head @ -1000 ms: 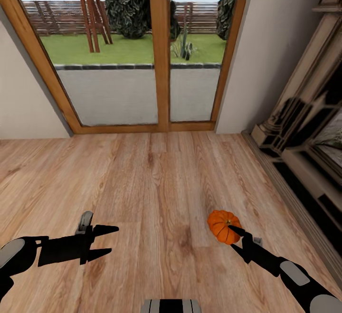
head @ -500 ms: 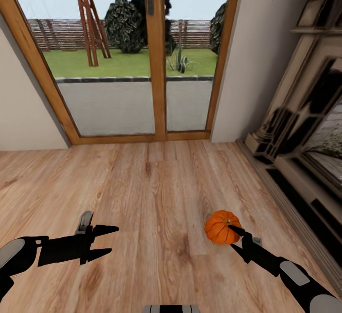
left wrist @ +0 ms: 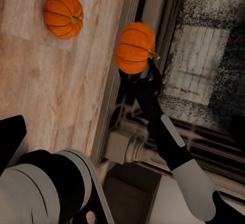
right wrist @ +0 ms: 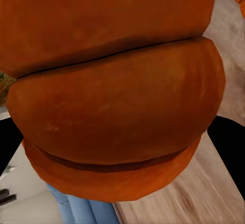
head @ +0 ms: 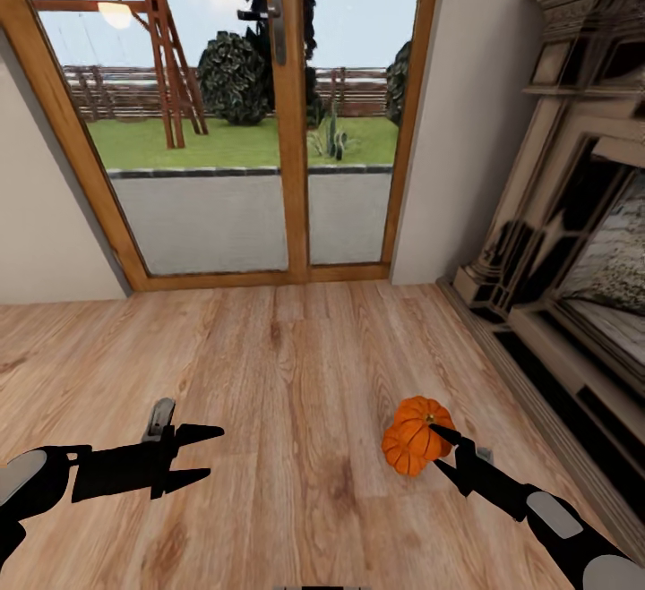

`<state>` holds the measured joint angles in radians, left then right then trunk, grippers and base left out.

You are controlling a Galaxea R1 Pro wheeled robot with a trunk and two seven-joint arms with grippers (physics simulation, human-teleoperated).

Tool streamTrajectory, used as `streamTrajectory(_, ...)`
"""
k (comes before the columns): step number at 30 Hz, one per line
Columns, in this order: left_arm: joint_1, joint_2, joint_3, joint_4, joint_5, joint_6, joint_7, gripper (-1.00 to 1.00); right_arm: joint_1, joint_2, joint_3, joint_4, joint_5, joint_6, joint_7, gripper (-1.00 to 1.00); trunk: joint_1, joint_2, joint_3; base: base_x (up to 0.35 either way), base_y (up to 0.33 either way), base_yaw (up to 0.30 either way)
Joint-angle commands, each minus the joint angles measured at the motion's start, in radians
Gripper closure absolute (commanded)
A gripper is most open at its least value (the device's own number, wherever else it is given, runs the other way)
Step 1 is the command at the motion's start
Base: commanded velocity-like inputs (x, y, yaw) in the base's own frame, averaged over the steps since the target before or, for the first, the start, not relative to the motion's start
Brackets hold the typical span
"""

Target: Place each of the two pumpkins and all three candles from the living room inside a cabinet in the living room (use any cabinet), then make sure every cabinet is closed, and position the cauldron so it is next to a table in the living room.

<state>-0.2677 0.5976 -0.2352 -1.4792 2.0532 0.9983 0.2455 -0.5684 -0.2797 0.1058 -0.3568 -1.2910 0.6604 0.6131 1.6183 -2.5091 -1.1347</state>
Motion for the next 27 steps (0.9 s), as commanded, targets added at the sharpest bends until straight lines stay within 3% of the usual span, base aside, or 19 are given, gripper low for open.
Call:
streamTrajectory(1, -0.001, 0.001, -0.001, 0.000, 0.010, 0.000, 0.009, -1.00, -0.001, -0.001, 0.008, 0.001, -0.006, 0.000, 0.002, 1.00, -0.001, 0.000, 0.003, 0.000, 0.000, 0.000)
streamTrajectory(27, -0.001, 0.001, -0.001, 0.002, 0.010, 0.000, 0.008, -1.00, -0.001, 0.000, 0.008, 0.001, -0.007, -0.001, 0.001, 1.00, -0.012, 0.006, 0.104, 0.000, 0.000, 0.000)
